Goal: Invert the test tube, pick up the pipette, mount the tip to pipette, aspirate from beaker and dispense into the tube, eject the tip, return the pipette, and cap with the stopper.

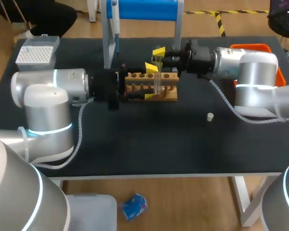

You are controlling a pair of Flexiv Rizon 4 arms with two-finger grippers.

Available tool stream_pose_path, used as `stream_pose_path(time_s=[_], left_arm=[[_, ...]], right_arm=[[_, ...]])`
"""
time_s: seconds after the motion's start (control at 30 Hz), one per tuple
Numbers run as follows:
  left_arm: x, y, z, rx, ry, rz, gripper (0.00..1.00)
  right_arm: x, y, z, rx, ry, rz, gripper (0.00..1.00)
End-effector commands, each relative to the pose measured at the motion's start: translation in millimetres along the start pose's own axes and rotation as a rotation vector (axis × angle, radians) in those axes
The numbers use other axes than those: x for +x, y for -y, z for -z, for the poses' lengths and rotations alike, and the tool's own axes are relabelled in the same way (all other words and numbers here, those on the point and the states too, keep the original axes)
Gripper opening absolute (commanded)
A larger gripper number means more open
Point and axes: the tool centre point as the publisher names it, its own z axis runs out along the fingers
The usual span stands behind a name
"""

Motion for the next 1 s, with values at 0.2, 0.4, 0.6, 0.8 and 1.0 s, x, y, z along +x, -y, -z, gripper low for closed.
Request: stream_pose_path(time_s=[0.2,0.4,0.6,0.8,1.0], left_arm=[[2.4,-2.2,-6.2,0.002,0.009,-0.003,0.83],[4.0,-2.7,-7.5,0.002,0.011,0.001,0.66],[4.6,-2.3,-7.9,0.004,0.01,0.003,0.51],[5.2,-2.4,-8.0,0.004,0.005,0.005,0.46],[6.5,-2.3,-8.2,0.005,0.002,0.006,0.25]], right_arm=[[-4.1,0.6,-5.5,0.016,0.009,0.001,0.0],[-6.4,2.1,-7.1,0.02,0.013,-0.001,0.0],[-7.5,3.3,-9.4,0.023,0.013,-0.004,0.0],[-7.3,3.1,-10.6,0.027,0.016,0.001,0.0],[-6.7,2.9,-11.1,0.031,0.017,0.005,0.0]])
